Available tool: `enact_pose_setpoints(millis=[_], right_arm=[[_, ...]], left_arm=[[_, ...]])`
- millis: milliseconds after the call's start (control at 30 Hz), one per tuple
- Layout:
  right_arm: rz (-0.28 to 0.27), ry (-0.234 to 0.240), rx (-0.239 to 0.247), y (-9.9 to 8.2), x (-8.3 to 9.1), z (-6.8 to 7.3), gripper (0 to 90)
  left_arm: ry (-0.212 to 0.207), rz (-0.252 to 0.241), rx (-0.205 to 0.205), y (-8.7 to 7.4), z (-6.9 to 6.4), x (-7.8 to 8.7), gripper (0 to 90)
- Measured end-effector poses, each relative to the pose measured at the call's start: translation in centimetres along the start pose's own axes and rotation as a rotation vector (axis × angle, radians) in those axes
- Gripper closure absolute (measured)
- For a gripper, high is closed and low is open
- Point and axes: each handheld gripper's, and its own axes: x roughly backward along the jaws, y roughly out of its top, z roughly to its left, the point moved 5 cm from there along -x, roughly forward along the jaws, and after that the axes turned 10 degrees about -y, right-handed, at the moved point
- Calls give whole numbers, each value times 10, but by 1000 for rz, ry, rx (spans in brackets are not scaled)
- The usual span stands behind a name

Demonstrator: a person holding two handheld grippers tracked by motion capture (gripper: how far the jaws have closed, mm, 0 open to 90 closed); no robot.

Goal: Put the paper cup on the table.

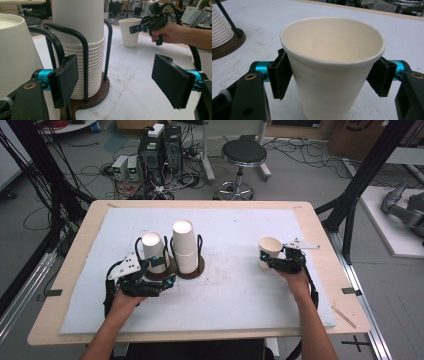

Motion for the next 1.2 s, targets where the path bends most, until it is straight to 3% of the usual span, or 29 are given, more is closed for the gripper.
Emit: enact_pose_setpoints(millis=[200,400,933,1200], right_arm=[[43,13,3,-5,1,2,213],[43,11,16,-10,7,1,207],[2,28,49,-13,47,3,202],[-36,15,21,-15,71,0,202]], left_arm=[[-7,7,7,-2,0,-2,217],[-2,3,9,0,1,-1,217],[10,-19,24,2,5,5,217],[14,-31,39,1,7,7,217]])
